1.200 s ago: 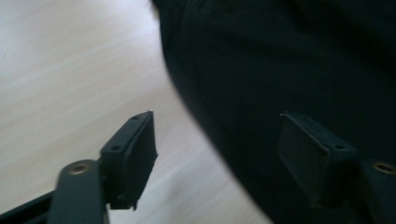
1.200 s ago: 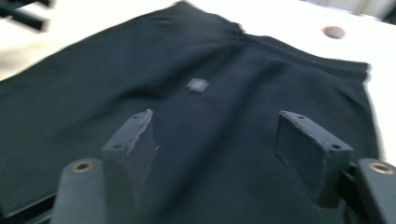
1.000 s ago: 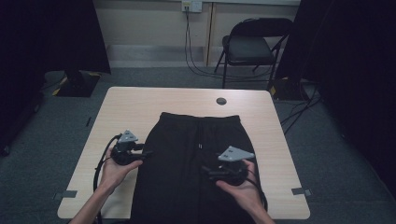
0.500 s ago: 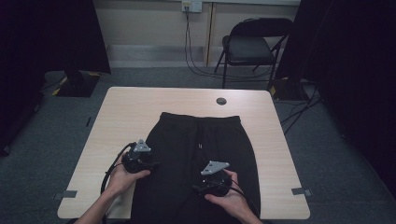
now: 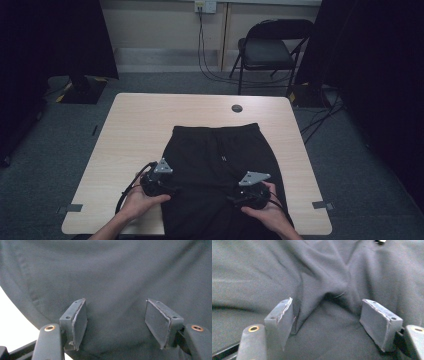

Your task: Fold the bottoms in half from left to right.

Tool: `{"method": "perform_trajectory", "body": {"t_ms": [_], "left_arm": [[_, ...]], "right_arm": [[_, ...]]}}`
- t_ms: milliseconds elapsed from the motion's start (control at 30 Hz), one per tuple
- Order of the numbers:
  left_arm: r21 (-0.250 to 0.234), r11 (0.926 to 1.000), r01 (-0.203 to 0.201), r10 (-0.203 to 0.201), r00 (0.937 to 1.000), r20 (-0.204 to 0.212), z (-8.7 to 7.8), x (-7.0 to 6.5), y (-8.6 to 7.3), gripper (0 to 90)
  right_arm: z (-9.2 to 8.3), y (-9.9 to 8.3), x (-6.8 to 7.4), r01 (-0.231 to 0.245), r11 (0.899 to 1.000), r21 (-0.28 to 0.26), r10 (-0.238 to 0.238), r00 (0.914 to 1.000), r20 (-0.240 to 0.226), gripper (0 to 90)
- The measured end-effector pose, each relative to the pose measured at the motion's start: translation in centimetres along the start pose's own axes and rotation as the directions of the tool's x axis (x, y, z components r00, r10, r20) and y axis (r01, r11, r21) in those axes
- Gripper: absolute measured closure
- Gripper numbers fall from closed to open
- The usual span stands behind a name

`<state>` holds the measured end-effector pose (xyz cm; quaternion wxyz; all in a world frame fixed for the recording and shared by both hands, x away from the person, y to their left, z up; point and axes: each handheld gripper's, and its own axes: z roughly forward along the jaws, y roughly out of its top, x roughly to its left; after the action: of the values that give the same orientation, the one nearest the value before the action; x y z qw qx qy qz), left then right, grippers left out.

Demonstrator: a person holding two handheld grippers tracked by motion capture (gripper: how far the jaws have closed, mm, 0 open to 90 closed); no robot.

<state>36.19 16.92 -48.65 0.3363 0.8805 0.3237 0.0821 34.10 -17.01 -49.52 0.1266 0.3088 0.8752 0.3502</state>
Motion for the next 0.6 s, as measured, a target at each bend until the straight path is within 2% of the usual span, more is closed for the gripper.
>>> {"method": "perform_trajectory", "body": {"t_ms": [33,100,133,200,233,267,300,333,367,400,433,467,500,533,567,600], "left_arm": [[0.007,1.0000,-0.005,0.005,0.9998,0.022,-0.1,-0.5,0.1,34.2],[0.010,0.9998,-0.018,0.017,0.9976,0.068,-0.1,-0.8,0.2,43.1],[0.015,0.9996,-0.025,0.024,0.9975,0.066,0.0,-0.7,0.4,43.6],[0.001,0.9997,-0.024,0.024,0.9990,0.039,-0.1,-0.1,0.8,42.1],[-0.026,0.9996,-0.005,0.006,0.9996,0.028,-0.2,0.5,1.0,41.1],[-0.061,0.9973,0.041,-0.042,0.9990,-0.013,-0.3,1.6,1.4,41.1],[-0.061,0.9973,0.041,-0.042,0.9990,-0.013,-0.3,1.6,1.4,41.2],[-0.042,0.9987,0.030,-0.031,0.9992,-0.024,-0.1,2.0,1.6,41.2],[-0.016,0.9999,-0.001,0.000,0.9992,-0.041,0.3,2.2,1.6,41.2],[-0.004,0.9995,-0.031,0.030,0.9976,-0.062,1.1,2.7,1.6,40.6],[-0.004,0.9995,-0.031,0.030,0.9976,-0.062,1.1,2.7,1.6,40.4],[-0.027,0.9996,0.007,-0.009,0.9983,-0.058,1.4,3.2,1.8,40.4],[-0.027,0.9996,0.007,-0.009,0.9983,-0.058,1.4,3.2,1.8,40.8],[-0.041,0.9990,0.020,-0.023,0.9961,-0.085,1.5,3.2,1.8,40.8],[-0.042,0.9991,0.008,-0.012,0.9952,-0.097,1.7,3.1,1.8,41.8],[-0.045,0.9990,0.009,-0.013,0.9962,-0.087,1.7,3.1,1.8,41.7]], "right_arm": [[-0.4,-0.3,-0.4,-0.007,1.000,0.008,0.007,0.9999,0.015,27.7],[-1.3,-1.0,-1.1,-0.013,1.000,0.022,0.013,0.9992,0.039,27.7],[-1.7,-1.3,-1.2,-0.023,0.999,0.031,0.021,0.9984,0.053,27.7],[-2.1,-1.4,-1.1,-0.036,0.999,0.041,0.034,0.9974,0.063,28.4],[-2.2,-1.2,-0.8,-0.039,0.998,0.040,0.037,0.9969,0.070,28.3],[-2.7,-0.3,-0.2,-0.035,0.999,-0.009,0.036,0.9964,0.077,28.0],[-2.7,-0.3,-0.2,-0.035,0.999,-0.009,0.036,0.9964,0.077,28.0],[-3.1,0.3,0.2,-0.037,0.999,-0.038,0.040,0.9951,0.090,28.1],[-3.5,0.8,0.6,-0.039,0.997,-0.066,0.045,0.9947,0.092,28.5],[-4.0,2.0,1.6,-0.036,0.993,-0.108,0.043,0.9966,0.070,32.2],[-4.0,2.0,1.6,-0.036,0.993,-0.108,0.043,0.9966,0.070,32.2],[-3.9,3.1,3.2,-0.003,0.994,-0.112,0.008,0.9991,0.041,40.7],[-3.8,3.5,4.0,0.020,0.994,-0.108,-0.016,0.9993,0.033,45.0],[-3.8,3.5,4.0,0.020,0.994,-0.108,-0.016,0.9993,0.033,45.0],[-2.9,4.8,6.2,0.044,0.994,-0.104,-0.048,0.9982,-0.036,50.4],[-2.4,5.1,6.9,0.051,0.993,-0.104,-0.057,0.9967,-0.058,52.5]]}}
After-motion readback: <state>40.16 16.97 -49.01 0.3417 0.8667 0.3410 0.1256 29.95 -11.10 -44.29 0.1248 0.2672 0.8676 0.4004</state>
